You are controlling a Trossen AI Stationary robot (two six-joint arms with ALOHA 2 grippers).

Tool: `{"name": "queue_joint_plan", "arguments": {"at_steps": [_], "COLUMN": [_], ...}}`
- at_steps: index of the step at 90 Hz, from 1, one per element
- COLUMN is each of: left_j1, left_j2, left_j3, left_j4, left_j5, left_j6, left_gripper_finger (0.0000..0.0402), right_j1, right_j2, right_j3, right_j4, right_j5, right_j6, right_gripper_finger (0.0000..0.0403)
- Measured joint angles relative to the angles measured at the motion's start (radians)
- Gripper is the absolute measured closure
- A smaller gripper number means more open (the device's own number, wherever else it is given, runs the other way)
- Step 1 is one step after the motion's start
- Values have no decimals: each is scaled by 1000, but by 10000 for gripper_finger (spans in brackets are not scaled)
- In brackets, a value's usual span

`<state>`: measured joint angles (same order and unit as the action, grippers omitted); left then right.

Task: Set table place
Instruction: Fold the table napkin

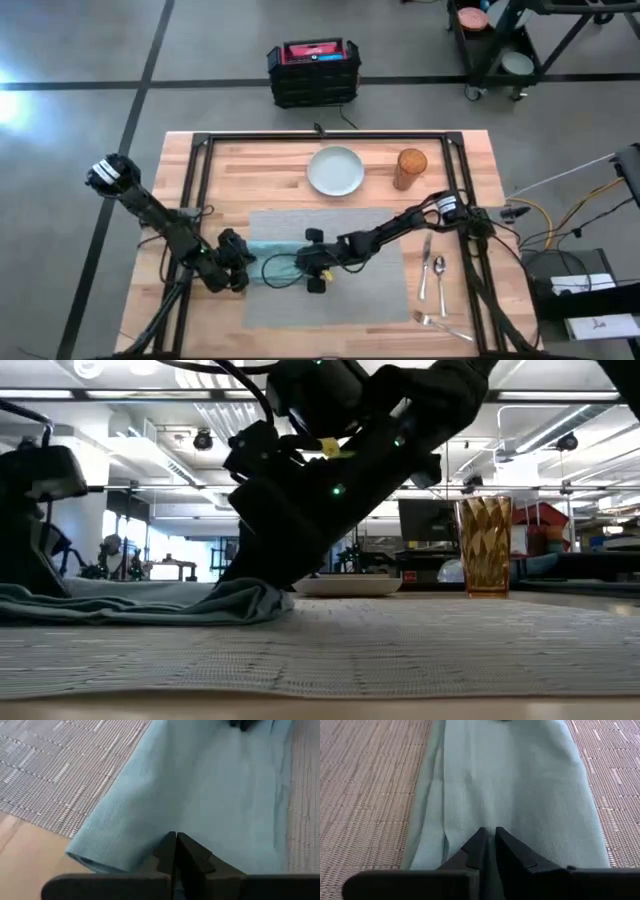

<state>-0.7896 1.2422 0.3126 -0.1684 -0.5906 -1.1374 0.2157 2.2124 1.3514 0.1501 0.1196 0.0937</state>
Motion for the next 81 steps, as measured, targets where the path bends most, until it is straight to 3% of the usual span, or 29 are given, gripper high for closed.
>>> {"name": "queue_joint_plan", "arguments": {"at_steps": [24,45,62,81], "left_j1": [0,10,36,35], "left_j2": [-80,-90,-41,12], "left_j3": [59,105,67,64], "left_j4": [-13,-6,-15,-54], "left_j5": [-3,-173,-175,-121], "left_j6": [77,191,164,98], "left_gripper_finger": [401,401,400,401], "right_j1": [0,-23,-81,-89], "right_j2": [-38,-47,-25,-23], "right_j3": [19,71,69,66], "right_j4": [-27,-4,0,-189], "right_j5": [12,38,63,57], "right_j6": [-9,-106,-56,-67], "right_gripper_finger": [366,355,354,369]}}
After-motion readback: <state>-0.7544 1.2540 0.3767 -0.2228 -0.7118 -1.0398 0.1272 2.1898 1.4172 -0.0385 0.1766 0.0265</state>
